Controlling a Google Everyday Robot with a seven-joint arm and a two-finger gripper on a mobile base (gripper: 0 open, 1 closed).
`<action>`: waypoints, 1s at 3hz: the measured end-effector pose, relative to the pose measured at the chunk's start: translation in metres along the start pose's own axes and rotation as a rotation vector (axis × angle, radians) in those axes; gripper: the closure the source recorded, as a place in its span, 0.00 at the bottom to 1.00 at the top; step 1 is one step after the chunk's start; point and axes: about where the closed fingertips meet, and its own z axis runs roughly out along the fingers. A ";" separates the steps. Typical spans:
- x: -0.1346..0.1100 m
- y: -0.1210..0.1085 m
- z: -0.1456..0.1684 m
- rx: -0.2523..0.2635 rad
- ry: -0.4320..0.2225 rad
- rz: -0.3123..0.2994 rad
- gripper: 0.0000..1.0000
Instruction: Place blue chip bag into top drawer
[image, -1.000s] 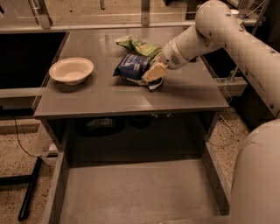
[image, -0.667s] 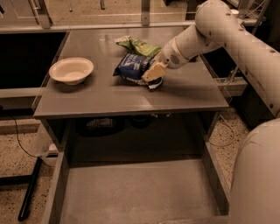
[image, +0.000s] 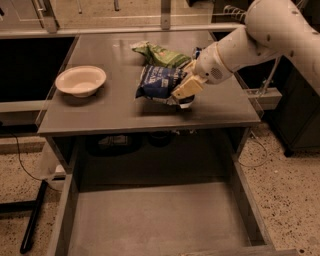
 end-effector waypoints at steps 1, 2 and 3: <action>0.001 0.042 -0.036 0.009 -0.029 -0.069 1.00; 0.022 0.079 -0.072 0.021 -0.054 -0.106 1.00; 0.050 0.120 -0.099 0.019 -0.070 -0.123 1.00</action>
Offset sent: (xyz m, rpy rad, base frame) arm -0.1549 -0.0957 0.0299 0.0407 -0.1479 0.0720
